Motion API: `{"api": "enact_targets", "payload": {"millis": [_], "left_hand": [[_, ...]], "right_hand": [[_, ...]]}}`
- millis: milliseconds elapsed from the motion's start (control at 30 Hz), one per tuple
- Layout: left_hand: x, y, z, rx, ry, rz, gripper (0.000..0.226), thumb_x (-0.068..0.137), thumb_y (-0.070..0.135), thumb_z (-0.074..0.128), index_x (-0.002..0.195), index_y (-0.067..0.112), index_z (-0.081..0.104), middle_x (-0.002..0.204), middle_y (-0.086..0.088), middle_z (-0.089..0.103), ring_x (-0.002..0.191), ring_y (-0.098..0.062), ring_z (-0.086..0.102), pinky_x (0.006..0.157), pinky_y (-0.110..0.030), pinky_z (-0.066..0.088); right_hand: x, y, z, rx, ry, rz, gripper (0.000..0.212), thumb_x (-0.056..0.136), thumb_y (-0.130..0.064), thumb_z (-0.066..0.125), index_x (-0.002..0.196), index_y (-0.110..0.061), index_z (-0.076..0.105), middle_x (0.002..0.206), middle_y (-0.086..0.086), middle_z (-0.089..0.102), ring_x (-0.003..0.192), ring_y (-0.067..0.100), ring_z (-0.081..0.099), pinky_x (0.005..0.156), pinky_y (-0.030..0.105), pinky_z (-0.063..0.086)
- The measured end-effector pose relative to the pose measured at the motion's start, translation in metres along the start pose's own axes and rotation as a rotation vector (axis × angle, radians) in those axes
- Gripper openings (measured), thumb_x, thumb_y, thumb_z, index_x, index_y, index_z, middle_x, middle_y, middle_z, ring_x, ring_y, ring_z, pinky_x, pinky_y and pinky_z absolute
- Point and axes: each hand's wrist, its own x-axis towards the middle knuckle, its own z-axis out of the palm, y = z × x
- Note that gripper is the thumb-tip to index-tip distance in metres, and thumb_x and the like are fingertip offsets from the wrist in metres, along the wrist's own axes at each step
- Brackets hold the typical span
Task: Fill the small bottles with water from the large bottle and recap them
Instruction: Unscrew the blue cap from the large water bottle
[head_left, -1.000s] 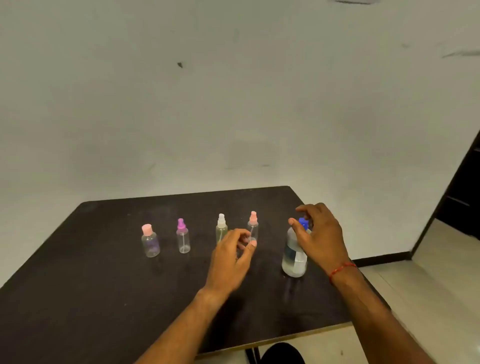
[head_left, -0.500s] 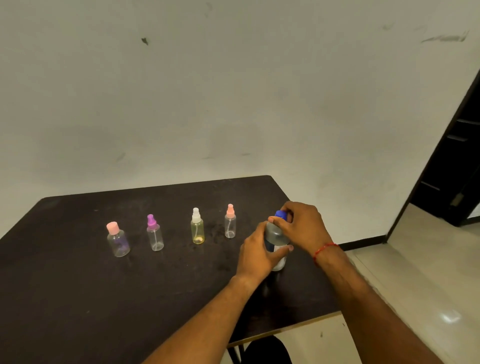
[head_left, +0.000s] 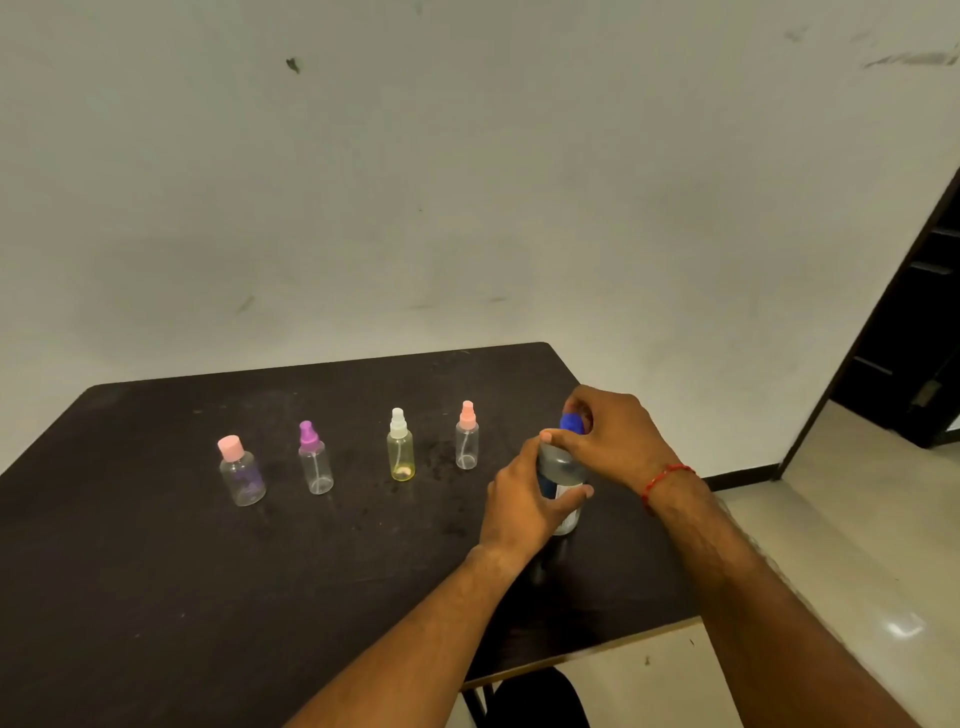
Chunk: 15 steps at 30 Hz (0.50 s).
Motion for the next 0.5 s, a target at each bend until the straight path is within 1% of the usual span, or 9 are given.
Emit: {"api": "enact_targets", "payload": {"millis": [100, 133, 200, 233, 300, 333, 400, 467, 500], "left_hand": [[-0.0011, 0.001, 0.0, -0.014, 0.003, 0.002, 0.064, 0.072, 0.053, 0.084, 0.125, 0.036, 0.053, 0.111, 0.018, 0.067, 0.102, -0.003, 0.065, 0.09, -0.027, 0.058], [-0.0012, 0.0009, -0.0001, -0.018, 0.005, 0.004, 0.065, 0.073, 0.051, 0.084, 0.127, 0.037, 0.053, 0.111, 0.018, 0.067, 0.103, -0.003, 0.065, 0.09, -0.027, 0.058], [-0.0014, 0.001, 0.0003, -0.025, 0.005, 0.003, 0.066, 0.072, 0.051, 0.084, 0.128, 0.039, 0.052, 0.111, 0.019, 0.067, 0.102, -0.002, 0.065, 0.091, -0.027, 0.058], [-0.0013, 0.0007, 0.0006, -0.022, 0.006, 0.002, 0.066, 0.072, 0.052, 0.084, 0.128, 0.039, 0.052, 0.11, 0.02, 0.067, 0.102, -0.002, 0.065, 0.09, -0.028, 0.058], [-0.001, 0.0003, 0.0014, -0.007, 0.007, -0.001, 0.064, 0.072, 0.052, 0.084, 0.126, 0.04, 0.052, 0.11, 0.02, 0.066, 0.102, -0.003, 0.065, 0.089, -0.028, 0.058], [-0.0006, 0.0002, 0.0014, 0.002, 0.009, 0.0, 0.063, 0.072, 0.052, 0.084, 0.125, 0.04, 0.052, 0.109, 0.02, 0.067, 0.101, -0.003, 0.065, 0.089, -0.028, 0.058], [-0.0009, 0.0005, 0.0014, 0.004, 0.008, -0.002, 0.062, 0.072, 0.054, 0.084, 0.123, 0.038, 0.053, 0.109, 0.018, 0.067, 0.101, -0.004, 0.066, 0.088, -0.029, 0.059], [-0.001, 0.0004, 0.0009, -0.003, 0.002, -0.007, 0.064, 0.071, 0.055, 0.083, 0.124, 0.037, 0.053, 0.112, 0.017, 0.067, 0.103, -0.004, 0.066, 0.09, -0.029, 0.058], [-0.0012, 0.0004, 0.0008, -0.007, 0.001, -0.006, 0.065, 0.071, 0.055, 0.084, 0.126, 0.036, 0.053, 0.113, 0.017, 0.067, 0.105, -0.005, 0.065, 0.091, -0.03, 0.058]], "right_hand": [[0.002, 0.0008, 0.0013, -0.043, -0.035, -0.043, 0.014, 0.087, -0.026, 0.068, 0.094, -0.026, 0.057, 0.092, -0.002, 0.058, 0.085, 0.016, 0.057, 0.074, 0.021, 0.042], [0.0013, 0.0008, 0.0002, -0.027, -0.068, -0.064, 0.016, 0.085, -0.017, 0.068, 0.095, -0.027, 0.059, 0.098, -0.001, 0.059, 0.089, 0.018, 0.058, 0.077, 0.022, 0.043], [-0.001, 0.0007, -0.0033, 0.02, -0.126, -0.087, 0.033, 0.08, -0.005, 0.067, 0.105, -0.027, 0.063, 0.108, -0.001, 0.06, 0.098, 0.02, 0.057, 0.085, 0.025, 0.047], [-0.0025, 0.0005, -0.005, 0.049, -0.137, -0.09, 0.041, 0.079, -0.005, 0.069, 0.114, -0.027, 0.062, 0.112, -0.002, 0.059, 0.1, 0.019, 0.057, 0.09, 0.027, 0.049], [-0.0044, 0.001, -0.0064, 0.074, -0.109, -0.091, 0.049, 0.081, -0.02, 0.073, 0.126, -0.028, 0.056, 0.109, -0.005, 0.056, 0.098, 0.017, 0.057, 0.093, 0.03, 0.05], [-0.0036, 0.0015, -0.0058, 0.058, -0.083, -0.08, 0.046, 0.082, -0.029, 0.074, 0.124, -0.027, 0.056, 0.105, -0.007, 0.055, 0.094, 0.015, 0.057, 0.09, 0.029, 0.05], [-0.0006, 0.0013, -0.0044, -0.009, -0.03, -0.028, 0.032, 0.083, -0.041, 0.072, 0.107, -0.024, 0.058, 0.095, -0.006, 0.058, 0.083, 0.013, 0.056, 0.078, 0.023, 0.047], [0.0014, -0.0001, -0.0037, -0.061, -0.011, -0.004, 0.022, 0.086, -0.04, 0.07, 0.095, -0.024, 0.057, 0.089, -0.004, 0.058, 0.079, 0.012, 0.054, 0.073, 0.021, 0.043], [0.0019, -0.0003, -0.0038, -0.066, -0.023, -0.017, 0.016, 0.086, -0.034, 0.07, 0.094, -0.025, 0.058, 0.092, -0.002, 0.06, 0.081, 0.013, 0.055, 0.074, 0.021, 0.043]]}}
